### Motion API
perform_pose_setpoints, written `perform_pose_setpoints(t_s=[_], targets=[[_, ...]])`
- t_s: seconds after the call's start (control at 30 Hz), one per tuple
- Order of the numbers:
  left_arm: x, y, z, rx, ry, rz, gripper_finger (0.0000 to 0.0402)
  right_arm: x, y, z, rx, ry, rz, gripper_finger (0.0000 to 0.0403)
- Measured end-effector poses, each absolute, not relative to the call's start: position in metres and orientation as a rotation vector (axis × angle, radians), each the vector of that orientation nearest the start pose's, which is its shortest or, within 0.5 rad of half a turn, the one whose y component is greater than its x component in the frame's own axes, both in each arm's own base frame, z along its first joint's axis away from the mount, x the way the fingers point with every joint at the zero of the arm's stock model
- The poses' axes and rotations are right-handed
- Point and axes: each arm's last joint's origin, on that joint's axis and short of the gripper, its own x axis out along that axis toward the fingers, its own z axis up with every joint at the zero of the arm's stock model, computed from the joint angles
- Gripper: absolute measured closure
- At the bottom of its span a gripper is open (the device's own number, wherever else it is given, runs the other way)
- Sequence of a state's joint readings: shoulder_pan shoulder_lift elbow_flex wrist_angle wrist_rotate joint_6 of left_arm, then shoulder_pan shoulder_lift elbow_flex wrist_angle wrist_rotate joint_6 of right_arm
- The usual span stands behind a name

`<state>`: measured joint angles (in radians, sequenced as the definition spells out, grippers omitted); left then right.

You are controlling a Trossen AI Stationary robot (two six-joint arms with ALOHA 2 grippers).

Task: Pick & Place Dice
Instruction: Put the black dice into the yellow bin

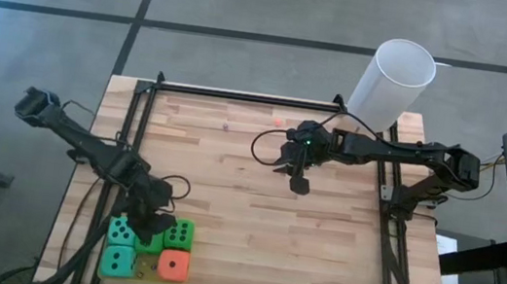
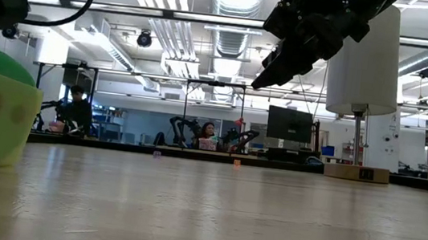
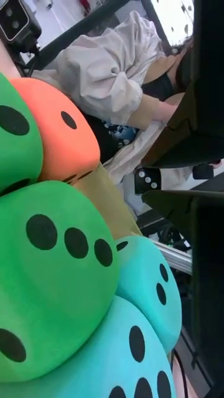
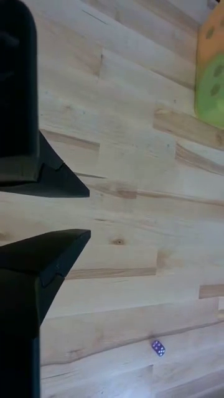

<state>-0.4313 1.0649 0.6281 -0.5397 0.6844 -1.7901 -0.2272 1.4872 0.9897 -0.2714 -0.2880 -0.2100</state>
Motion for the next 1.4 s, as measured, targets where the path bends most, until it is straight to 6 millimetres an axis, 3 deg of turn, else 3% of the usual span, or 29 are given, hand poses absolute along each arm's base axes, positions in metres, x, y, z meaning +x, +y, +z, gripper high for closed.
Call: perform_pose_setpoints(t_s=[0.5,1.1,1.4], targets=[[0.162,-0.104,0.211,-1.584,1.671,0.205,0.0353,0.304,-0.062,0.236,-0.004,0.732,0.135,0.0335],[0.162,-0.107,0.203,-1.613,1.641,0.191,0.0351,0.304,-0.062,0.236,-0.004,0.732,0.136,0.0311],[0.160,-0.111,0.197,-1.656,1.647,0.187,0.0349,0.304,-0.062,0.236,-0.004,0.733,0.135,0.0326]])
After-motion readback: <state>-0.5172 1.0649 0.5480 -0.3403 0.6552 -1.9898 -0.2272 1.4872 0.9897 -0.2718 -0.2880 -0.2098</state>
